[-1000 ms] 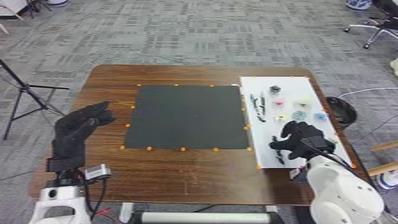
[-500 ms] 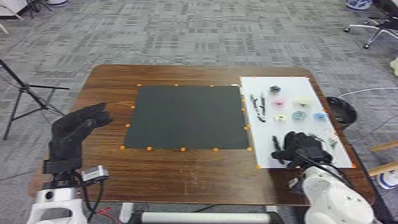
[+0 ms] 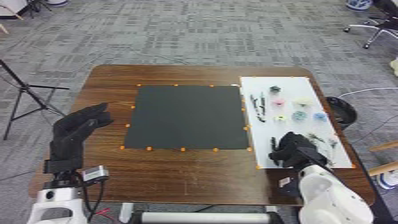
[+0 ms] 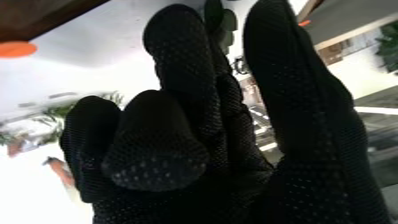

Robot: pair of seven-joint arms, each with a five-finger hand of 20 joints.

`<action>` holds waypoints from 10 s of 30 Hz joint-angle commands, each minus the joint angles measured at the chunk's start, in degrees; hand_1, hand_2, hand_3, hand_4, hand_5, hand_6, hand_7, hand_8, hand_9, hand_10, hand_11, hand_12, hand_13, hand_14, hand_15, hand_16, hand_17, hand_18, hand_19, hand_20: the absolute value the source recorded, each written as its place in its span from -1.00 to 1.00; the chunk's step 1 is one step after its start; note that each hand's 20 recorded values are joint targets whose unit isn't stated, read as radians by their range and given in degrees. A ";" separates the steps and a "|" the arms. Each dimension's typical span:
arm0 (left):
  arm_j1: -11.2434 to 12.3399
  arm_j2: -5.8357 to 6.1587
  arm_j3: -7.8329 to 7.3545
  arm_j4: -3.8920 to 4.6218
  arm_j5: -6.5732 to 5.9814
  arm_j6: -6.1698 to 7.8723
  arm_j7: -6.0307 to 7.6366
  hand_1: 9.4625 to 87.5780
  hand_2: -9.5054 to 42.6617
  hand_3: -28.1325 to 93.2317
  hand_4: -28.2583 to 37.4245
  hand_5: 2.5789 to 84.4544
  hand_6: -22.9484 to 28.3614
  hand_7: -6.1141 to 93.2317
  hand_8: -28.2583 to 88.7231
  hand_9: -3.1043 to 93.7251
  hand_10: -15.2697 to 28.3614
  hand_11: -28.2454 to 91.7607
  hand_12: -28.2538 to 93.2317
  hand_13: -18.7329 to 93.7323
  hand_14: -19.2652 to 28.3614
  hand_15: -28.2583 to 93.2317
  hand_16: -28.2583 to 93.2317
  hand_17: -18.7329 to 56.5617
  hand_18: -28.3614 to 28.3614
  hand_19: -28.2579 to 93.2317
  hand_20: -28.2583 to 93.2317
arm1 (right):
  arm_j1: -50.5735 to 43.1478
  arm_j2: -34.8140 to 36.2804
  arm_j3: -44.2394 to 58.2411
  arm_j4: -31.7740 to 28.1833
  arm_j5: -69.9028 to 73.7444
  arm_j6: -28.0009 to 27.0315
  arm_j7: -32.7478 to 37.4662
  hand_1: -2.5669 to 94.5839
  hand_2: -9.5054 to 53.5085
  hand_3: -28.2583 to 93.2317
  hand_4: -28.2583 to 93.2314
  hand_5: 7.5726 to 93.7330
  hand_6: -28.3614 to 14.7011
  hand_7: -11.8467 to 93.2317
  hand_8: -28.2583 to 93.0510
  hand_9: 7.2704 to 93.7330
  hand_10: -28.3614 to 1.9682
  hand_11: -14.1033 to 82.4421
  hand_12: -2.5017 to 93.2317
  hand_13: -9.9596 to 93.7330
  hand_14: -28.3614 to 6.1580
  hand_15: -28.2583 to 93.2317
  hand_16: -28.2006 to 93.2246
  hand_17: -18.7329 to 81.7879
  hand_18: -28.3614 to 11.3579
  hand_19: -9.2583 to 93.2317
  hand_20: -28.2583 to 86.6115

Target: Arrange flowers

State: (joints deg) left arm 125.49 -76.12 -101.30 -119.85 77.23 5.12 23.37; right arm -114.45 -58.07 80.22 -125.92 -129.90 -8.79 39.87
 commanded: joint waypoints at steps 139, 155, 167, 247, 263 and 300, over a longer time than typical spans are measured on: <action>-7.48 12.25 -1.99 10.85 -13.43 8.74 -5.06 -0.80 -0.13 0.53 -1.00 0.30 0.00 -0.63 -0.63 0.20 0.41 -0.18 -0.33 0.07 0.57 -0.23 -0.52 -0.23 0.49 -0.25 -0.15 | 27.84 8.58 -20.34 3.06 33.11 16.02 -6.32 0.32 -1.00 0.40 -0.46 0.39 0.06 0.08 -0.25 0.94 0.24 -0.15 -0.03 1.00 0.69 0.51 0.01 0.74 -0.15 1.00 0.56; -9.91 14.61 -3.63 17.92 -14.50 9.39 -8.53 -0.75 0.41 0.46 -1.00 0.30 -0.01 -0.62 -0.64 0.20 0.39 -0.19 -0.33 0.07 0.54 -0.25 -0.51 -0.24 0.46 -0.31 -0.18 | 50.87 -2.46 -43.85 16.88 37.93 15.98 -5.91 0.32 -1.00 0.40 -0.45 0.40 0.03 0.09 -0.27 0.97 0.17 -0.16 -0.08 1.00 0.68 0.50 -0.02 0.75 -0.13 1.00 0.53; -9.63 13.11 -1.93 17.93 -15.60 9.24 -7.41 -0.78 0.31 0.50 -1.00 0.30 -0.01 -0.62 -0.64 0.20 0.39 -0.19 -0.33 0.07 0.54 -0.24 -0.51 -0.24 0.45 -0.31 -0.18 | 54.51 -11.43 -49.38 26.03 33.71 16.66 -5.19 0.32 -1.00 0.40 -0.45 0.40 0.02 0.11 -0.29 0.98 0.17 -0.18 -0.10 1.00 0.68 0.50 -0.03 0.75 -0.14 1.00 0.52; -10.96 12.02 0.94 16.91 -14.77 6.85 -9.16 -0.75 -0.30 0.56 -1.00 0.24 0.02 -0.60 -0.63 0.16 0.39 -0.17 -0.32 0.08 0.58 -0.18 -0.51 -0.28 0.47 -0.29 -0.19 | 48.12 -7.90 -49.84 23.40 45.88 15.47 1.03 -0.36 -0.50 0.39 -0.60 0.36 0.01 -0.17 -0.67 0.76 -0.24 -0.37 -0.56 1.00 0.39 0.29 0.04 0.68 -0.20 1.00 0.33; -12.27 11.80 2.10 17.59 -14.93 6.45 -9.01 -0.75 -0.30 0.56 -1.00 0.24 0.02 -0.60 -0.63 0.15 0.39 -0.17 -0.32 0.08 0.58 -0.18 -0.51 -0.28 0.47 -0.30 -0.19 | 49.12 -11.93 -49.16 25.37 46.53 11.84 0.08 -0.35 -0.47 0.34 -0.61 0.35 0.00 -0.28 -0.65 0.69 -0.31 -0.42 -0.58 1.00 0.35 0.24 0.08 0.65 -0.21 1.00 0.29; -11.63 12.02 1.54 16.79 -15.65 7.26 -8.17 -0.74 -0.31 0.56 -1.00 0.24 0.02 -0.60 -0.63 0.15 0.39 -0.17 -0.32 0.08 0.58 -0.18 -0.51 -0.28 0.48 -0.29 -0.19 | 51.79 -1.45 -42.57 13.21 54.94 13.30 -7.47 -0.34 -0.51 0.36 -0.62 0.35 0.04 -0.33 -0.63 0.64 -0.26 -0.44 -0.57 0.94 0.33 0.22 0.09 0.55 -0.35 0.99 0.30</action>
State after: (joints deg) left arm 111.94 -63.88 -98.36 -101.75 62.00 11.48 14.63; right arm -63.55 -70.32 32.91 -101.61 -75.21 3.28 37.72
